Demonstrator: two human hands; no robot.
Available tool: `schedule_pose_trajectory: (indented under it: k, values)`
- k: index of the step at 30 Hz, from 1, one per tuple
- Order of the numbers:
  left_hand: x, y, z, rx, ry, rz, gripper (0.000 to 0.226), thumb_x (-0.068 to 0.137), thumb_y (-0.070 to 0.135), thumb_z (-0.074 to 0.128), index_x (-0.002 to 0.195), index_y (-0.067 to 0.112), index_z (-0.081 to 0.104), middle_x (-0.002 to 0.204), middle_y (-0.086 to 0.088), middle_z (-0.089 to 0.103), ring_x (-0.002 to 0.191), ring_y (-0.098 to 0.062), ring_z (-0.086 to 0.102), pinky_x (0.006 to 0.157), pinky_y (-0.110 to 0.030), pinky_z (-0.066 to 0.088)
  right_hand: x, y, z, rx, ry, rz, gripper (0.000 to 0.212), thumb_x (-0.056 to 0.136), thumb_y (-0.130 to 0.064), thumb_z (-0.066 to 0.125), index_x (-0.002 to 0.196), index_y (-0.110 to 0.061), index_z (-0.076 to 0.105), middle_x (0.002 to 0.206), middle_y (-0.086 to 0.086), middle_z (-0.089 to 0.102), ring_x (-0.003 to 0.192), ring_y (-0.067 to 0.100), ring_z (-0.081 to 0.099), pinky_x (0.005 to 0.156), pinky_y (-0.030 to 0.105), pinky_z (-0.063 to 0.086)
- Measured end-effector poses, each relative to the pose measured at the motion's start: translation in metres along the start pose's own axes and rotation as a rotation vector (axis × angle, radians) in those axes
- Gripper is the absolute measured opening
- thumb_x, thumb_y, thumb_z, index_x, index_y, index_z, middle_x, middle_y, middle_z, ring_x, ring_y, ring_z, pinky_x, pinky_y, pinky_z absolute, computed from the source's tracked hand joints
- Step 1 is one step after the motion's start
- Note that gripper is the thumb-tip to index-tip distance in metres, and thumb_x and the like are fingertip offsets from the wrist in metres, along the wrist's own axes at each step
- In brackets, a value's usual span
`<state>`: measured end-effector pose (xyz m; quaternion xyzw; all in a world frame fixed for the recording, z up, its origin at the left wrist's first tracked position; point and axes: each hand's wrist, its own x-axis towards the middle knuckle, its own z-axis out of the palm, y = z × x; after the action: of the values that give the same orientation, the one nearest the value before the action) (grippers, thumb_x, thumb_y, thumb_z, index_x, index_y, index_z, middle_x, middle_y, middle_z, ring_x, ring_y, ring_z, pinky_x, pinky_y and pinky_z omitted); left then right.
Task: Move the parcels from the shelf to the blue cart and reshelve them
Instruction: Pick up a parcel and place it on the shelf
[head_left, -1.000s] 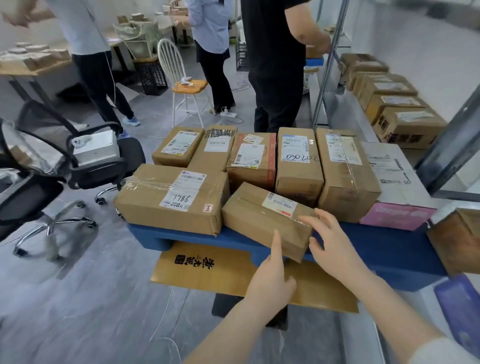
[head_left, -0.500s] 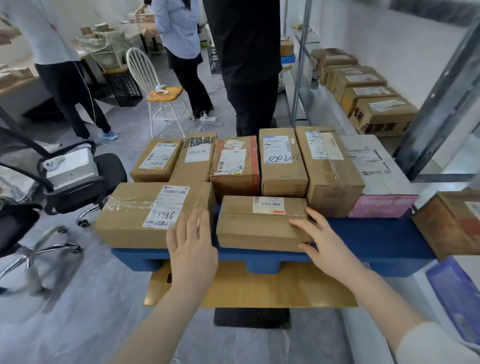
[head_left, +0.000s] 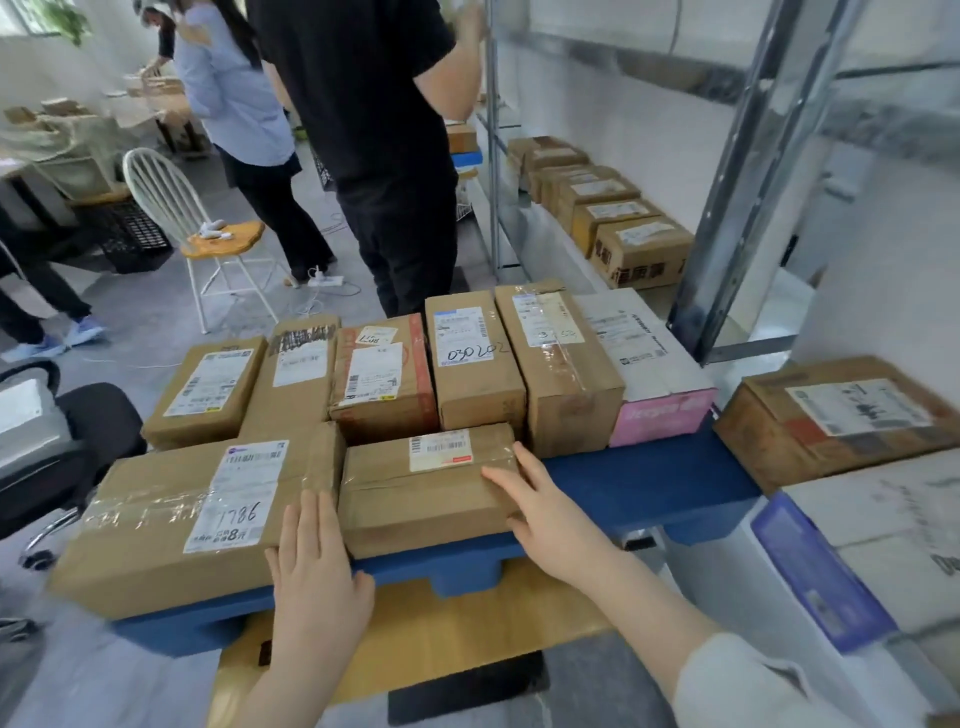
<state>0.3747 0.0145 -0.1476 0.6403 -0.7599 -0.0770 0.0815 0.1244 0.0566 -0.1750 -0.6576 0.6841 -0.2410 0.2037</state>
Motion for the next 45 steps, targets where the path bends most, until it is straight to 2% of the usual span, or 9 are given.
schedule_pose_trajectory:
  k: [6, 8, 11, 13, 17, 19, 28, 39, 45]
  values:
    - [-0.006, 0.019, -0.015, 0.078, -0.006, -0.04, 0.085, 0.078, 0.035, 0.061, 0.152, 0.015, 0.023, 0.16, -0.01, 0.016, 0.145, -0.031, 0.016, 0.114, -0.052, 0.021, -0.027, -0.013, -0.015, 0.043, 0.113, 0.057, 0.071, 0.092, -0.016, 0.056, 0.144, -0.046, 0.018, 0.158, -0.013, -0.005, 0.142, 0.017, 0.021, 0.104, 0.033, 0.04]
    - [-0.013, 0.034, -0.018, 0.01, 0.046, 0.034, 0.082, 0.06, 0.03, 0.062, 0.138, 0.005, 0.049, 0.147, -0.022, 0.04, 0.134, -0.042, 0.035, 0.106, -0.056, 0.023, -0.048, -0.013, -0.023, 0.012, 0.15, 0.099, 0.069, 0.091, -0.021, 0.057, 0.142, -0.046, 0.018, 0.158, -0.01, 0.0, 0.142, 0.019, 0.021, 0.106, 0.037, 0.038]
    - [-0.016, 0.068, -0.019, -0.044, 0.039, 0.225, 0.086, 0.046, 0.02, 0.08, 0.126, -0.004, 0.058, 0.136, -0.031, 0.049, 0.125, -0.051, 0.043, 0.102, -0.064, 0.026, -0.079, -0.007, -0.041, -0.028, 0.215, 0.196, 0.067, 0.091, -0.025, 0.058, 0.142, -0.045, 0.019, 0.159, -0.006, 0.004, 0.143, 0.021, 0.019, 0.109, 0.038, 0.033]
    - [-0.012, 0.099, -0.025, -0.056, 0.026, 0.303, 0.093, 0.048, 0.009, 0.085, 0.135, 0.003, 0.052, 0.144, -0.024, 0.043, 0.133, -0.046, 0.038, 0.106, -0.063, 0.025, -0.1, -0.002, -0.058, -0.032, 0.287, 0.268, 0.065, 0.091, -0.026, 0.058, 0.142, -0.044, 0.021, 0.159, -0.005, 0.005, 0.143, 0.022, 0.02, 0.109, 0.038, 0.033]
    - [-0.006, 0.165, -0.03, -0.025, -0.016, 0.618, 0.084, 0.082, 0.026, 0.064, 0.153, 0.016, 0.018, 0.159, -0.011, 0.016, 0.147, -0.031, 0.009, 0.117, -0.05, 0.01, -0.141, 0.011, -0.099, -0.047, 0.43, 0.376, 0.061, 0.09, -0.026, 0.056, 0.143, -0.039, 0.027, 0.158, -0.002, 0.008, 0.131, 0.023, 0.038, 0.096, 0.035, 0.044]
    - [-0.005, 0.201, -0.03, -0.068, -0.017, 0.732, 0.082, 0.087, 0.027, 0.059, 0.153, 0.016, 0.013, 0.16, -0.009, 0.013, 0.148, -0.029, 0.005, 0.118, -0.048, 0.007, -0.157, 0.018, -0.119, -0.053, 0.505, 0.429, 0.06, 0.09, -0.026, 0.058, 0.142, -0.035, 0.031, 0.157, -0.001, 0.01, 0.136, 0.022, 0.031, 0.097, 0.037, 0.043]
    - [0.018, 0.321, -0.008, -0.016, -0.104, 0.936, 0.087, 0.082, 0.03, 0.059, 0.153, 0.024, 0.008, 0.16, -0.007, 0.01, 0.148, -0.029, 0.001, 0.116, -0.053, 0.003, -0.191, 0.062, -0.18, -0.124, 0.623, 0.62, 0.059, 0.087, -0.022, 0.061, 0.14, -0.028, 0.035, 0.153, 0.009, 0.018, 0.137, 0.029, 0.025, 0.1, 0.041, 0.037]
    - [0.095, 0.427, 0.026, 0.118, -0.207, 1.144, 0.103, 0.074, 0.032, 0.069, 0.152, 0.03, 0.002, 0.158, -0.01, 0.014, 0.146, -0.03, 0.01, 0.117, -0.052, 0.009, -0.136, 0.122, -0.188, -0.102, 0.574, 0.94, 0.078, 0.085, -0.046, 0.06, 0.147, -0.025, 0.018, 0.155, 0.017, 0.012, 0.141, 0.035, 0.016, 0.108, 0.043, 0.027]
    - [0.116, 0.459, 0.065, 0.236, -0.376, 1.302, 0.111, 0.073, 0.051, 0.071, 0.152, 0.035, -0.005, 0.157, -0.001, 0.023, 0.146, -0.028, 0.011, 0.115, -0.056, -0.001, -0.091, 0.14, -0.177, -0.176, 0.607, 1.081, 0.094, 0.078, -0.065, 0.059, 0.149, -0.027, 0.01, 0.155, 0.024, 0.004, 0.143, 0.039, 0.008, 0.114, 0.047, 0.01]
